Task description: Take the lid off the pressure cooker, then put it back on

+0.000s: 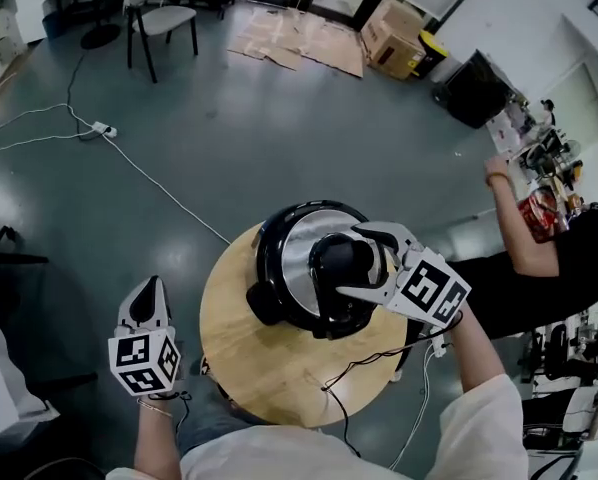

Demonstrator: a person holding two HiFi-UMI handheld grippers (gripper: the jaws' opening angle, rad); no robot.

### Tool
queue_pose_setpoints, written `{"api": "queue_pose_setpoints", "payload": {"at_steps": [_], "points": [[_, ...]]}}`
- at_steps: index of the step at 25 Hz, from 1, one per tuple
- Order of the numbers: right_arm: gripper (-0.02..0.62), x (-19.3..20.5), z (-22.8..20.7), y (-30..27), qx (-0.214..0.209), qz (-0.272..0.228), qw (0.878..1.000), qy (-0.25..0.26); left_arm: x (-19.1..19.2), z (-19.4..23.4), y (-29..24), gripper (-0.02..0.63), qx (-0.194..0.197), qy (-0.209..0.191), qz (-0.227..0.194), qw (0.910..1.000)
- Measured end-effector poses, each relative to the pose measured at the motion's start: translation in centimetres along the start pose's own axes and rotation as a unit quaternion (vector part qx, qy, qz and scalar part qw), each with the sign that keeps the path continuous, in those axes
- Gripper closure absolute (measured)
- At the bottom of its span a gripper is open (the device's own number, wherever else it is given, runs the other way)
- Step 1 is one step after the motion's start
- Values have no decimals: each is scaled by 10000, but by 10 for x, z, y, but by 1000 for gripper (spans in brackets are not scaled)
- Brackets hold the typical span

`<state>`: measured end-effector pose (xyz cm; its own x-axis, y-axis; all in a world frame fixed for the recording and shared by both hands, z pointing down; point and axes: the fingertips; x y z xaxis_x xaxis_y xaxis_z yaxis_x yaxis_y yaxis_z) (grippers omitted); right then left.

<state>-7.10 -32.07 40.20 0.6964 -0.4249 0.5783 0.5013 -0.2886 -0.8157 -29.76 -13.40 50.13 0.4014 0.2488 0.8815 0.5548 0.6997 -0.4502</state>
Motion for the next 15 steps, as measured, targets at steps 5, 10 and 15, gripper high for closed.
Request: {"api": "queue_pose_setpoints", "payload": {"at_steps": [5,10,15], "points": [[214,-7,0,-4,-632,-7,9978,193,4,4,-2,617,-57,-6,35,10000],[225,-1,8,-12,-1126,82,9930,359,9,3,-5,617,-69,-74,77,9999],[224,2,9,-19,-1312,67,9904,432,12,5,-8,617,-122,-78,123,9998]]}}
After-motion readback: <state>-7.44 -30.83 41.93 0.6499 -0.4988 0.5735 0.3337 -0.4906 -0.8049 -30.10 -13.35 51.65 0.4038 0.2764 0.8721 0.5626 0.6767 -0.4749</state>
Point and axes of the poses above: the fingertips, and each gripper's own axes: y backward along the fingers, z to its left, x out of its underside, and after that the axes turned 15 degrees about -x, right-handed
